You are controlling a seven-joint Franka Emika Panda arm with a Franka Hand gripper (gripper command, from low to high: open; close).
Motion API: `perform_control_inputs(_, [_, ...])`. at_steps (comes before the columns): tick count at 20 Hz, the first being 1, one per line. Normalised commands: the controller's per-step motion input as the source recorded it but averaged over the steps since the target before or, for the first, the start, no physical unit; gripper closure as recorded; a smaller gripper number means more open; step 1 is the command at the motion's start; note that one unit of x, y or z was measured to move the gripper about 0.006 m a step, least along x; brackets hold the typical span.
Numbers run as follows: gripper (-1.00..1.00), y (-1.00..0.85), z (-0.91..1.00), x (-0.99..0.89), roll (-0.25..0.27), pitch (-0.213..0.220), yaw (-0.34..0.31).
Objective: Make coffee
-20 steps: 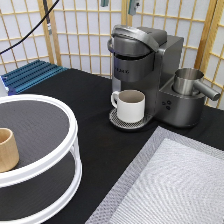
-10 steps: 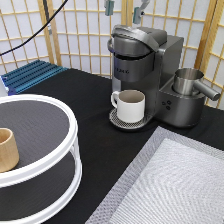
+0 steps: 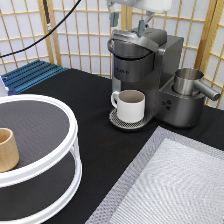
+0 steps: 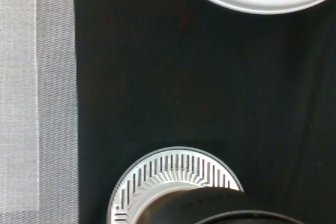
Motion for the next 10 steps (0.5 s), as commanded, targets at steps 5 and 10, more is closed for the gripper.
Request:
perform_control_inputs(5, [-1.0, -0.76, -0.43, -0.04, 0.057, 0.0, 0.0])
perform_control_inputs(10, [-1.0, -0.83, -0.51, -0.11, 0.104, -0.001, -0.002])
